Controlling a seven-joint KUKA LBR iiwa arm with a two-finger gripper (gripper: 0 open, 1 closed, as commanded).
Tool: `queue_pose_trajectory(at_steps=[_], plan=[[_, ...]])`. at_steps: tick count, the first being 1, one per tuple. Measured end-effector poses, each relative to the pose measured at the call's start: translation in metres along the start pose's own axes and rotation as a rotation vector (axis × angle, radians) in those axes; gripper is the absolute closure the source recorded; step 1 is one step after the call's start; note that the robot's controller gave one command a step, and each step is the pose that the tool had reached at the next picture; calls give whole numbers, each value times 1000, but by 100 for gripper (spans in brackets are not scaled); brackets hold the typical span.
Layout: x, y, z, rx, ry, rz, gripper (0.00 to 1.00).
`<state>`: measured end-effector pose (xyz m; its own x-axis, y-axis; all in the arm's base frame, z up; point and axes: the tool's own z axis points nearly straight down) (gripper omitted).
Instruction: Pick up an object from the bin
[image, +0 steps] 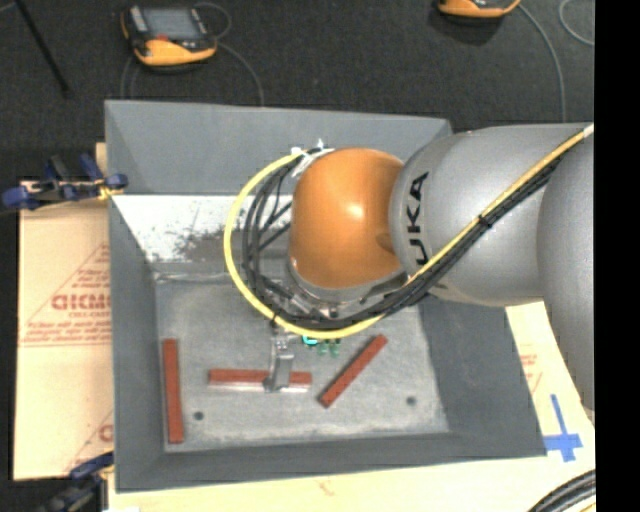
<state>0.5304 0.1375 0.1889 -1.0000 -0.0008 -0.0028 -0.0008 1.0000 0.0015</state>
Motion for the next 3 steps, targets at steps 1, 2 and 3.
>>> queue_pose_trajectory(at_steps=[1,2,3], plan=[[16,11,43,-1,-8,34,0],[5,-9,118,0,-1,205,100],[5,-9,118,0,-1,206,100]])
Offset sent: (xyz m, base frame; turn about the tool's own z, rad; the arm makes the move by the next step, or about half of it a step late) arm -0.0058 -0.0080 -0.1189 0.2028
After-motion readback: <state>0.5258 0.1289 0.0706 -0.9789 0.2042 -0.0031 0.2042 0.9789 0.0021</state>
